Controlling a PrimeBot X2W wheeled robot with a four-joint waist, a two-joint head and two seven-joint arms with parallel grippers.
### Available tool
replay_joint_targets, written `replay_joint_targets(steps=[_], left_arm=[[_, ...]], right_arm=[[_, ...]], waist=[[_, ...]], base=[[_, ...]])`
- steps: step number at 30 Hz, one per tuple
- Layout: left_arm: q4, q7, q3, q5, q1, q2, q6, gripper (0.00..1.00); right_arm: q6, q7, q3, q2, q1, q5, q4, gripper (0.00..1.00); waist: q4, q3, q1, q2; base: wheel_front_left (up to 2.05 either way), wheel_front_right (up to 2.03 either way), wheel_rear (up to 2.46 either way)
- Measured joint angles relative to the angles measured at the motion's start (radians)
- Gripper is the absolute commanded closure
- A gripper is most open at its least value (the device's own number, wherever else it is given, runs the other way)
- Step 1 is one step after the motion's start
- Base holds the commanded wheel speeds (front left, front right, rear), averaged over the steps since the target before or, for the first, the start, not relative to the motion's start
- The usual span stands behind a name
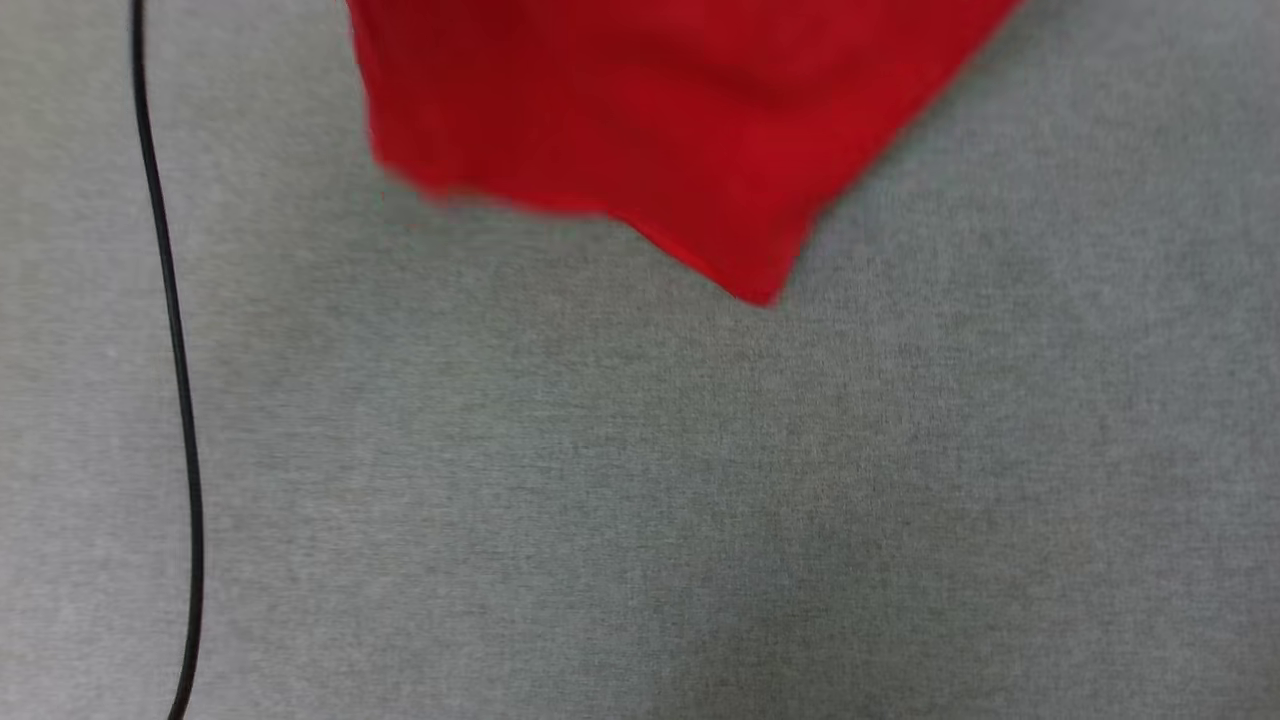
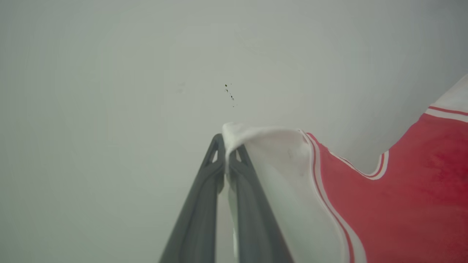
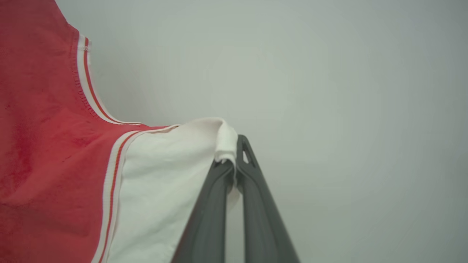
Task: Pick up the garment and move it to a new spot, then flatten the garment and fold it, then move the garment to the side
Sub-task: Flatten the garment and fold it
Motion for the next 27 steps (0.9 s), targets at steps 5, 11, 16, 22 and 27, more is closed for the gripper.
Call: replay_joint_targets(steps=[5, 11, 16, 22, 27], left_arm=[[0.087, -0.063, 0.04, 0.006, -0.121, -0.036, -0.007, 1.0], [0.177, -0.115, 0.054, 0.028, -0.236, -0.075, -0.017, 1.0], [0.238, -0.157, 0.058, 0.037, -0.289, -0.096, -0.028, 1.0], [0.284, -0.182, 0.05, 0.031, -0.273, -0.116, -0.039, 1.0], [0.313, -0.208, 0.038, 0.019, -0.199, -0.119, -0.057, 1.0]], right_arm=[[0.0, -0.087, 0.044, 0.047, -0.198, -0.043, 0.146, 1.0], [0.0, -0.194, 0.08, 0.083, -0.395, -0.102, 0.307, 1.0], [0.0, -0.253, 0.119, 0.118, -0.501, -0.142, 0.427, 1.0], [0.0, -0.289, 0.181, 0.146, -0.55, -0.13, 0.525, 1.0], [0.0, -0.349, 0.233, 0.151, -0.511, -0.084, 0.575, 1.0]], waist=[[-0.019, 0.059, 0.0001, 0.0], [-0.032, 0.106, 0.0001, 0.0], [-0.036, 0.14, 0.0, 0.0], [-0.037, 0.196, 0.0, 0.0], [-0.035, 0.233, 0.0, 0.0]], base=[[0.0, 0.0, 0.0], [0.0, 0.0, 0.0], [0.0, 0.0, 0.0], [0.0, 0.0, 0.0], [0.0, 0.0, 0.0]])
